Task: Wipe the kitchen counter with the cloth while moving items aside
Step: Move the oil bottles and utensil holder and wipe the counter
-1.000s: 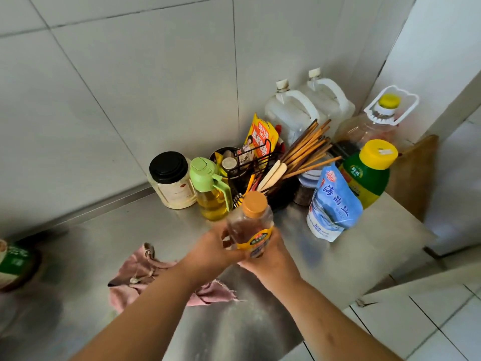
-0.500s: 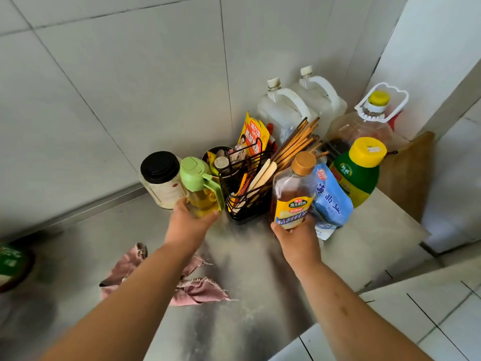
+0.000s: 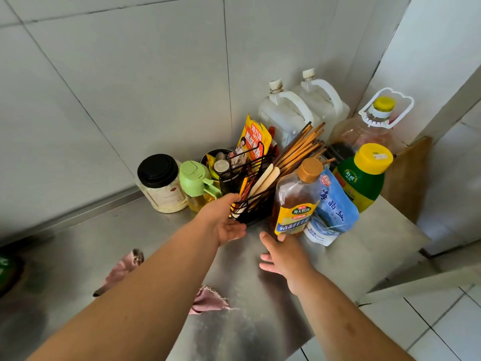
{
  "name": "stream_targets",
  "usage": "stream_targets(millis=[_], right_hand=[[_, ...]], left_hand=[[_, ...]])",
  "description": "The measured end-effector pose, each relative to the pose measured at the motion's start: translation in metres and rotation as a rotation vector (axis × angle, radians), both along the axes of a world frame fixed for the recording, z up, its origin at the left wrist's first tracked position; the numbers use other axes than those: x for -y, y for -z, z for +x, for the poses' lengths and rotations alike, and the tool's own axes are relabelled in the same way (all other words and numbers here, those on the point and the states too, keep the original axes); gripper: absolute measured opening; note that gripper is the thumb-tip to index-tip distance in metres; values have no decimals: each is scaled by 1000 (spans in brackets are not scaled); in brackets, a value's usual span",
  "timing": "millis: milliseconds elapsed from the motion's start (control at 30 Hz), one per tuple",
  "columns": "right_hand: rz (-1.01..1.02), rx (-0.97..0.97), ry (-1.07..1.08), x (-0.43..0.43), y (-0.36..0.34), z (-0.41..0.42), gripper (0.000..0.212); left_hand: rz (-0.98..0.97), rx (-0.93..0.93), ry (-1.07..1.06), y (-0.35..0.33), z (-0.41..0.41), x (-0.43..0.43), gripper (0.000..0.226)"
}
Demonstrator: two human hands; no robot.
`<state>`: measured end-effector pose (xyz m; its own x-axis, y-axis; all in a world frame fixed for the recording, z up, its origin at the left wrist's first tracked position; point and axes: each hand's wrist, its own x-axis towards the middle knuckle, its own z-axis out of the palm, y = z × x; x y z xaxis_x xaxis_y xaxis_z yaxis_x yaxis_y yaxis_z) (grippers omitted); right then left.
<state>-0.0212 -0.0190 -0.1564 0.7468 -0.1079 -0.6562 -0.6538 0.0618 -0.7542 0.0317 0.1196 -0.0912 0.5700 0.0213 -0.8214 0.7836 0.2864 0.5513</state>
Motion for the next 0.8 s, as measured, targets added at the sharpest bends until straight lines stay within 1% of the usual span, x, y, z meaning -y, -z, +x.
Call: stream_targets(millis=[67,133,300,400,467,500,533,567,600,700,800], right_hand=[[15,-14,5,0,-2,1,20],[28,-21,25,1,-4,2,19],[-32,19,4,3,-3,1,21],[-84,35,-14,5,-3,0,22],[-124,40,-30,8,-2,-1,16],[-151,43,-46,8,-3,-1,22],[-177,45,-55,8,-4,-1,32],[-196,48,-51,9,-4,-1,40],[-207,51,-35,10,-5,-2,43],[-218,116,20,16,-7,-4,41],[-239,174,-2,21,-11,-5,55]], left_hand=[[25,35,11,-1,3,3,41],[63,57,18,0,1,3,40],[131,77,60,4,-19,-7,40],[150,84,72,5,-31,-14,27],[162,77,77,7,-38,-19,26],[170,72,86,7,-42,-22,30],[176,68,97,7,-44,-25,32],[179,67,108,7,-47,-28,31],[181,66,122,6,-50,-31,29],[194,51,184,5,-60,-41,26],[203,40,197,5,-72,-52,23]])
